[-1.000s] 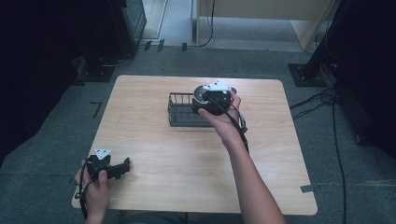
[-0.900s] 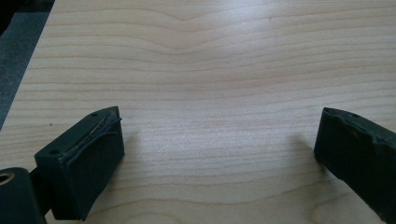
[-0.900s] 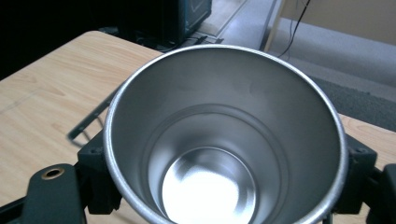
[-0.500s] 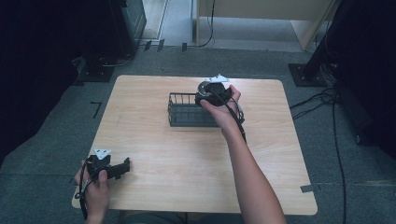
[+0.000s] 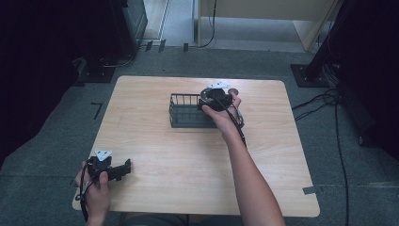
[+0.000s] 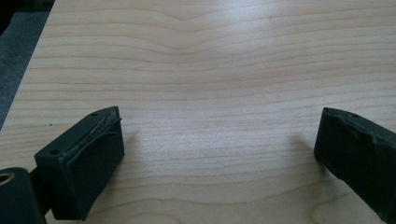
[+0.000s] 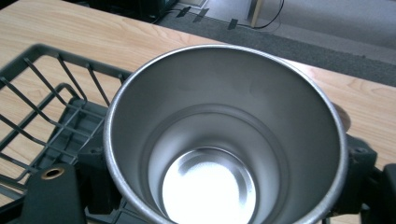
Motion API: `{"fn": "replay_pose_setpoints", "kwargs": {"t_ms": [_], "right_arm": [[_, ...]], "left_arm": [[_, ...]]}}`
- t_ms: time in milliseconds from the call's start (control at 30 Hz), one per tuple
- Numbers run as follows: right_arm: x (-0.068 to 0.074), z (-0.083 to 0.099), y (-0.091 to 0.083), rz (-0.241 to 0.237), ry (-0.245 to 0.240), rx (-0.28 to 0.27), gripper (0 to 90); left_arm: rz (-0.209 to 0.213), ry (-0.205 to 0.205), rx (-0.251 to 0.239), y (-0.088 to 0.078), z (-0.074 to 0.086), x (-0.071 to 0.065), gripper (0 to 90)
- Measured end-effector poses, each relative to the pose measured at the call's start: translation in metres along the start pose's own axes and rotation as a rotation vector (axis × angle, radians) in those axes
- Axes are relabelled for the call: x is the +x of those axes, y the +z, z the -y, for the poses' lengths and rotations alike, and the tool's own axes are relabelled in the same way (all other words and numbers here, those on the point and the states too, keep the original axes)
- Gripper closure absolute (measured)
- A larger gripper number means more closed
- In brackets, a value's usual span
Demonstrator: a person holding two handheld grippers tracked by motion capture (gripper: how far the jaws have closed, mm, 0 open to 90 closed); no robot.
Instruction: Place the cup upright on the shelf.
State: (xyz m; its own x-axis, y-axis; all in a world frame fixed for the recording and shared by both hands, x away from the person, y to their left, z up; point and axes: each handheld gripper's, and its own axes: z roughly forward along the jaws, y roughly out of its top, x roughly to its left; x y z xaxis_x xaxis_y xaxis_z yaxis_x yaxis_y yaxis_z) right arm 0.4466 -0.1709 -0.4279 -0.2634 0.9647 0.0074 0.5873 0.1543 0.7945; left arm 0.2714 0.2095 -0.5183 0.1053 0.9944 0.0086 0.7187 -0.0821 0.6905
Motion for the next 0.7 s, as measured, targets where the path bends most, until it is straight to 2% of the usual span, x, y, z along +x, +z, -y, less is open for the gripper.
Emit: {"fn": "replay_pose_setpoints", "kwargs": {"t_ms": [367, 400, 467, 567, 700], "right_arm": [[0.0, 0.006, 0.005, -0.018, -0.008, 0.02, 17.7], [0.0, 0.007, 0.004, -0.02, -0.012, 0.025, 16.7], [0.0, 0.007, 0.004, -0.02, -0.008, 0.045, 7.2], [-0.002, 0.008, 0.002, -0.04, 0.002, 0.063, 0.7], [-0.005, 0.005, -0.006, -0.047, 0.015, 0.044, 0.0]], "left_arm": [[0.0, 0.0, 0.0, 0.0, 0.0, 0.0, 1.9], [0.0, 0.0, 0.0, 0.0, 0.0, 0.0, 1.9], [0.0, 0.0, 0.0, 0.0, 0.0, 0.0, 1.9], [0.0, 0.0, 0.0, 0.0, 0.0, 0.0, 1.9], [0.0, 0.0, 0.0, 0.0, 0.0, 0.0, 1.9]]}}
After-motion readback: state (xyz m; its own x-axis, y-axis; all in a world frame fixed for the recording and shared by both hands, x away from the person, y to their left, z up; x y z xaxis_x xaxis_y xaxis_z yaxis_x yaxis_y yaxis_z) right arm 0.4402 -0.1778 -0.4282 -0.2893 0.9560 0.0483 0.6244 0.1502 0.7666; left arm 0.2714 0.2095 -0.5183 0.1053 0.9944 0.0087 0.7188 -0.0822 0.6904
